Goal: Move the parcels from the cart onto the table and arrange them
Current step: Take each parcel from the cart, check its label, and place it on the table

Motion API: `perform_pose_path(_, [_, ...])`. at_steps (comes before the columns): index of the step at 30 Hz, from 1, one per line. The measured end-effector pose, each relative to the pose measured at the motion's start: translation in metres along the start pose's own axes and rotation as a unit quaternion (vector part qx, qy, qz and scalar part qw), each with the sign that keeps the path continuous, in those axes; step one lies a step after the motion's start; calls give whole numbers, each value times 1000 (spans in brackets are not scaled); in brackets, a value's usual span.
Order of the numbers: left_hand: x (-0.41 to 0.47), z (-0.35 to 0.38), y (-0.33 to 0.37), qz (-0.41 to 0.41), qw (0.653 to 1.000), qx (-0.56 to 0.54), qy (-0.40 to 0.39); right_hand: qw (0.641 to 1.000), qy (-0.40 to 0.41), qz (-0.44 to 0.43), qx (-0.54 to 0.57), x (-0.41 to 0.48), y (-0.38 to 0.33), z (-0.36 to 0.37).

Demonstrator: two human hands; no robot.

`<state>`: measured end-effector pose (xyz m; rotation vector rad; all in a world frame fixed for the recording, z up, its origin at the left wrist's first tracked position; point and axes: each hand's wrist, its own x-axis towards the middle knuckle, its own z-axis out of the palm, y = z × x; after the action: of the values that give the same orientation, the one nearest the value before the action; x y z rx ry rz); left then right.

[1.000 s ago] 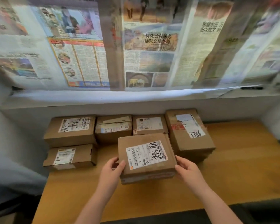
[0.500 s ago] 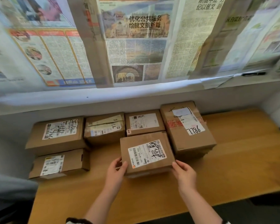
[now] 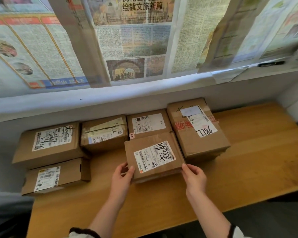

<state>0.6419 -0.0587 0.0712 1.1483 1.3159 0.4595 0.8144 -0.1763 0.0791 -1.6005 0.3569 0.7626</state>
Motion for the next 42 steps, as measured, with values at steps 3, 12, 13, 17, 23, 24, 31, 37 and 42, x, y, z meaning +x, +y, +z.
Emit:
perform_pose_path(3, [-1,3,0,-2,1000,-11,1,1000,-4,-4,-1,2,0,-2])
perform_pose_path(12, [1,3,-1,-3,1000,-14,6,999,-29,-5,-25,4,1,-6])
perform_pose_path(13, [1,3,-1,-2,1000,-15,7,999,-32,-5,-30,4,0,-6])
perform_pose_path(17, [-2,4,0,-1,1000,-16,5,998,-49,-3,-46,3,-2,-8])
perform_pose_path(23, [-6,7,0,6,1000,-19,13,997,-60,-11,-55,2,-4,-14])
perform_pose_path(24, [-6,8,0,8,1000,-18,14,996,-62,-12,-56,2,-5,-15])
perform_pose_path(31, [-6,9,-2,7,1000,-11,18,995,-69,-14,-74,4,-5,-18])
perform_pose_path(37, [-10,11,0,1,1000,1,27,994,-71,-21,-82,1,-9,-19])
perform_pose_path(42, [-31,-8,28,77,991,38,107,979,-57,-137,-142,-19,-26,-26])
